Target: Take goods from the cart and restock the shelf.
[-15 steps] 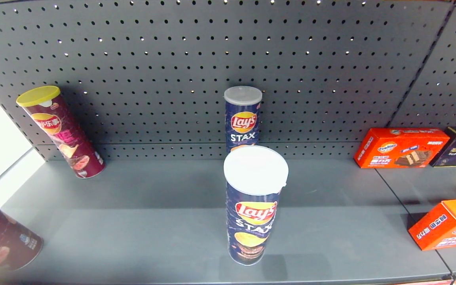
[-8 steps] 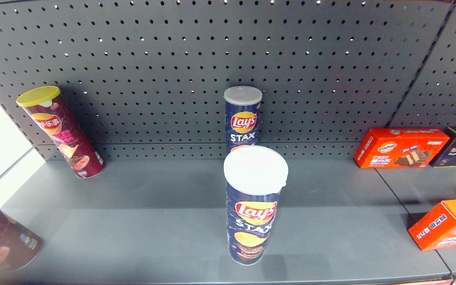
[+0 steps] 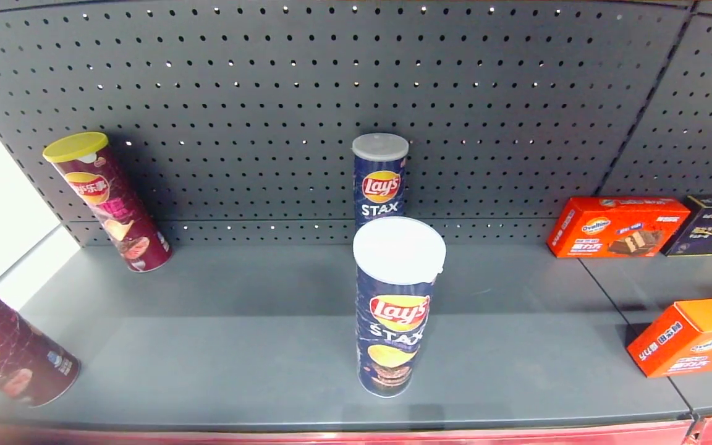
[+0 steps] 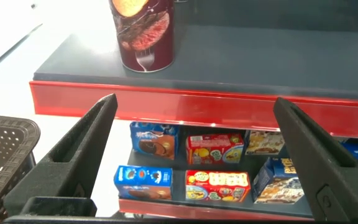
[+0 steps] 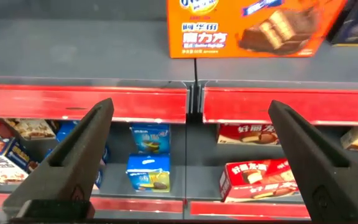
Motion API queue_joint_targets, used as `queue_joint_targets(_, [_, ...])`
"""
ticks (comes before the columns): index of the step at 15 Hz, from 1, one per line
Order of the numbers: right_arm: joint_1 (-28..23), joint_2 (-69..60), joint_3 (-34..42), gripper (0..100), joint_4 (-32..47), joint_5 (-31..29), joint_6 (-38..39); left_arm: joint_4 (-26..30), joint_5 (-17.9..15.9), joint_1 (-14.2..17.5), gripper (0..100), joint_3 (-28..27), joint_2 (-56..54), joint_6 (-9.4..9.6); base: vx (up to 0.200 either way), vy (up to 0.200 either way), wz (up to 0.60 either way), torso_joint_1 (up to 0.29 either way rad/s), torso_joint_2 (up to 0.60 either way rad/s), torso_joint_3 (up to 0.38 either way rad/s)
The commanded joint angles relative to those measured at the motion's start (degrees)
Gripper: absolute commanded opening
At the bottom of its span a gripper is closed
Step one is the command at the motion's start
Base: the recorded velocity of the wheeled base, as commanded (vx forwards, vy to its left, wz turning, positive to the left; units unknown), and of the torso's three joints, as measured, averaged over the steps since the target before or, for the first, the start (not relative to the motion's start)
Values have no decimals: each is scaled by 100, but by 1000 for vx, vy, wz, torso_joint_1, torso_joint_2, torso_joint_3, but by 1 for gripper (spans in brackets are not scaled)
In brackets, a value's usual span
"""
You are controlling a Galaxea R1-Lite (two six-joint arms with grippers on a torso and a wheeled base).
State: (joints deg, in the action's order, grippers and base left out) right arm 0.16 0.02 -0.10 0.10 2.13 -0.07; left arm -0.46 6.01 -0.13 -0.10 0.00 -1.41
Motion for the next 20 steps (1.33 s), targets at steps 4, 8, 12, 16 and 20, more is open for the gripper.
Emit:
queue_joint_targets(4, [11,-2,-8,100,17,6,-10,2,-12,5,100,1,0,1,0,0,150,-2,1,2])
queue_joint_targets(8, [2,-2,1,100,8,6,-1,2,-3,5,100,1,0,1,0,0,150,1,1,1])
queue_joint_targets(12, [2,-2,1,100,8,6,-1,2,-12,5,100,1,0,10,0,0,0,0,0,0])
queue_joint_targets(16, [2,-2,1,100,8,15,-1,2,-3,5,100,1,0,1,0,-50,0,-43,129,83])
queue_joint_targets(20, [2,-2,1,100,8,6,-1,2,-3,5,100,1,0,1,0,0,0,0,0,0])
